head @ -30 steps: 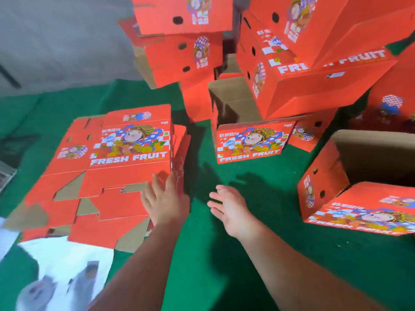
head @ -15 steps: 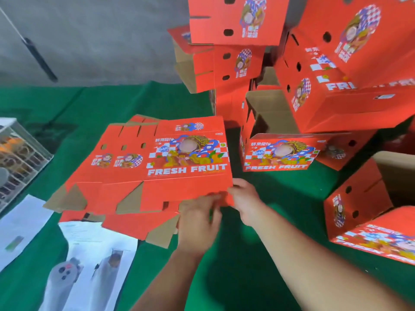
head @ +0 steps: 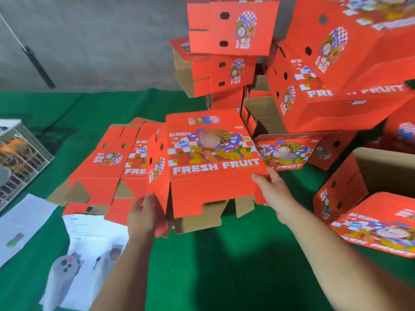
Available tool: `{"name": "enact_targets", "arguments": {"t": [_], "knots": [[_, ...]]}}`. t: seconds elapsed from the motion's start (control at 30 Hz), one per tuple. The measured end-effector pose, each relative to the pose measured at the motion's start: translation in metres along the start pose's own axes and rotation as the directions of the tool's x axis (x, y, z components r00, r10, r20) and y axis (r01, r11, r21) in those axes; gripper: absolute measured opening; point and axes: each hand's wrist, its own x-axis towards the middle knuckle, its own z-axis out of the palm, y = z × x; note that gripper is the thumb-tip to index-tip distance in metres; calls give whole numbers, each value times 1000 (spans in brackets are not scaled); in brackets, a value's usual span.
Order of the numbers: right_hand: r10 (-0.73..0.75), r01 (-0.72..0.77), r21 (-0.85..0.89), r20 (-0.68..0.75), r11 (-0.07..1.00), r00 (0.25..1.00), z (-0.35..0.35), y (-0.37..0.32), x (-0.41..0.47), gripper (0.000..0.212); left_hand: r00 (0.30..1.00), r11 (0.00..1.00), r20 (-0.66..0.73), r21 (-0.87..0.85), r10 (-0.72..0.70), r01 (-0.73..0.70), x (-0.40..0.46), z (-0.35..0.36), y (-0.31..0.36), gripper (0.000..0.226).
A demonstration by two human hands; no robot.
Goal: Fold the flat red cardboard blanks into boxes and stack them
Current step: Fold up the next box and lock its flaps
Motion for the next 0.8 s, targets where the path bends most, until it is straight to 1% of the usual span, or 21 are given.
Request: {"name": "enact_targets", "arguments": {"t": [0.03, 0.1, 0.13, 0.17, 0.23, 0.27, 0.3, 0.33, 0.4, 0.43, 0.5, 0.53, 0.57, 0.63, 0.7, 0.73, 0.8], "knots": [[-29, 31, -37, 37, 999, 999, 0, -4, -5, 19, 998, 998, 56, -61, 30, -27, -9, 0, 2, 73], [-88, 96, -67, 122, 993, 989, 0, -10, -16, 17, 983, 986, 146, -136, 115, -95, -29, 2, 5, 66], [-118, 129, -80, 126, 989, 985, 0, -12, -20, 18, 972, 978, 177, -164, 156, -127, -37, 5, 6, 63], [-135, 145, -129, 85, 981, 987, -1, -13, -23, 19, 966, 971, 197, -206, 165, -124, -45, 7, 9, 57], [-130, 111, -297, -45, 949, 991, -6, -16, -27, 31, 959, 961, 238, -261, 151, -87, -59, 11, 14, 34], [-126, 94, -332, -76, 939, 989, -9, -18, -32, 36, 955, 961, 249, -259, 163, -96, -65, 13, 17, 28], [-131, 100, -325, -75, 941, 989, -13, -20, -37, 38, 952, 961, 251, -252, 177, -112, -69, 14, 18, 22], [-143, 121, -289, -55, 950, 988, -16, -23, -42, 37, 953, 961, 241, -249, 182, -121, -73, 15, 20, 26], [-167, 164, -219, 4, 962, 986, -21, -29, -53, 32, 956, 958, 217, -248, 197, -141, -80, 17, 24, 46], [-177, 179, -237, 26, 955, 984, -25, -32, -56, 33, 952, 955, 209, -240, 224, -172, -84, 16, 28, 55], [-204, 202, -318, 27, 926, 979, -36, -36, -61, 40, 935, 950, 225, -218, 273, -225, -90, 13, 38, 78], [-214, 213, -311, 29, 926, 976, -42, -38, -63, 40, 928, 943, 237, -240, 288, -232, -92, 12, 43, 87], [-224, 229, -267, 50, 936, 973, -48, -40, -65, 36, 917, 932, 250, -269, 310, -242, -94, 10, 46, 92], [-245, 261, -159, 114, 952, 963, -59, -44, -71, 27, 890, 905, 247, -294, 384, -308, -99, 8, 51, 95], [-267, 278, -53, 156, 959, 951, -68, -53, -77, 38, 871, 880, 208, -282, 444, -381, -102, 8, 54, 92], [-277, 280, 4, 167, 960, 946, -73, -58, -79, 41, 872, 874, 190, -289, 451, -390, -105, 8, 56, 88], [-267, 254, 92, 195, 963, 944, -83, -65, -82, 38, 880, 860, 146, -335, 451, -385, -107, 7, 63, 66]]}}
